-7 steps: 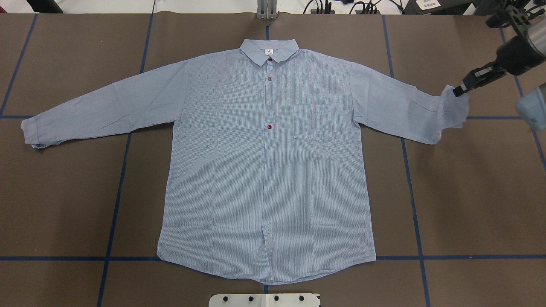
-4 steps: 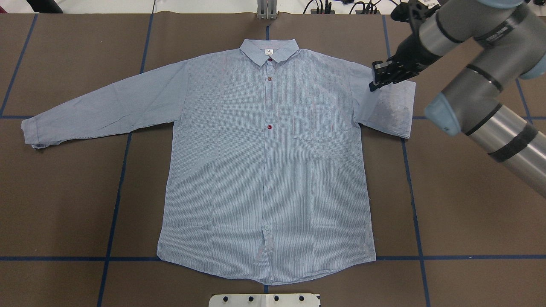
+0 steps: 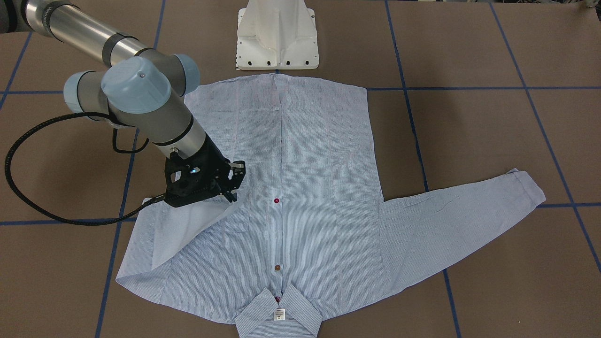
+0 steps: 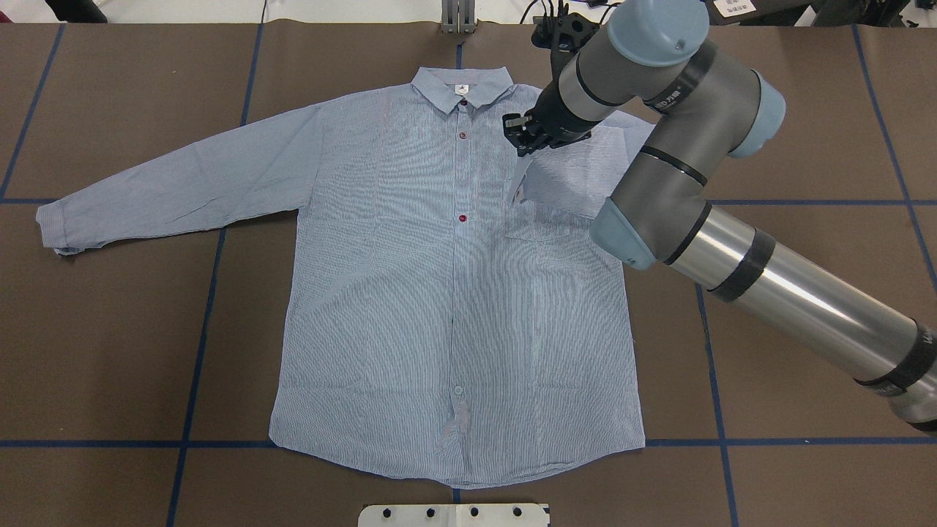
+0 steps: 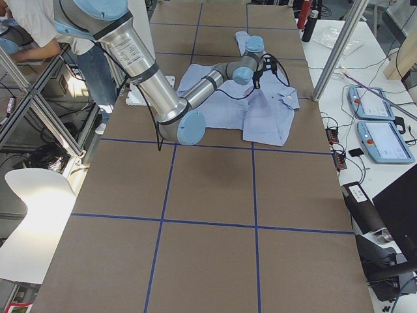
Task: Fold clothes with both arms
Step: 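Lift the sleeve with the right gripper and carry it across toward the collar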
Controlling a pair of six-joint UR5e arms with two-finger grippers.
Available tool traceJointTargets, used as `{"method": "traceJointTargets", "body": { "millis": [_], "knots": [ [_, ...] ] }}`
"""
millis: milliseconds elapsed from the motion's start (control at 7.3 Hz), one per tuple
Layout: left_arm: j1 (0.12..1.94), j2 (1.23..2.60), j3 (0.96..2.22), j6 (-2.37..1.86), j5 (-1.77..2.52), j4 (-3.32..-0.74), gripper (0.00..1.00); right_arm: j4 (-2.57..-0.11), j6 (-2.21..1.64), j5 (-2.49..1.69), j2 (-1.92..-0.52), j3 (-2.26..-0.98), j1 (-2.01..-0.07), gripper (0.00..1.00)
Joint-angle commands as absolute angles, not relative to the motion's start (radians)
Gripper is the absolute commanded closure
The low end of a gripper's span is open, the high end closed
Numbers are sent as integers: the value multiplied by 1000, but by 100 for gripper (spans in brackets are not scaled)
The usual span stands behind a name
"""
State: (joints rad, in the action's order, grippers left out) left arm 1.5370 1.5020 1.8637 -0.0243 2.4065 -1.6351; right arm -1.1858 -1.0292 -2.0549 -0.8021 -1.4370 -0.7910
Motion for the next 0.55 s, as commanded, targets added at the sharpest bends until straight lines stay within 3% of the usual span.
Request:
{"method": "traceJointTargets", "body": {
  "millis": [0,411],
  "knots": [
    [1537,1502,1862,-21,2402,-1635,0,-1180,-1034,-2037,-657,-1309,-785,100],
    [1537,1500,1862,-20,2398,-1637,0,-1172,-1032,-2002,-550,-1203,-763,100]
  ]
}}
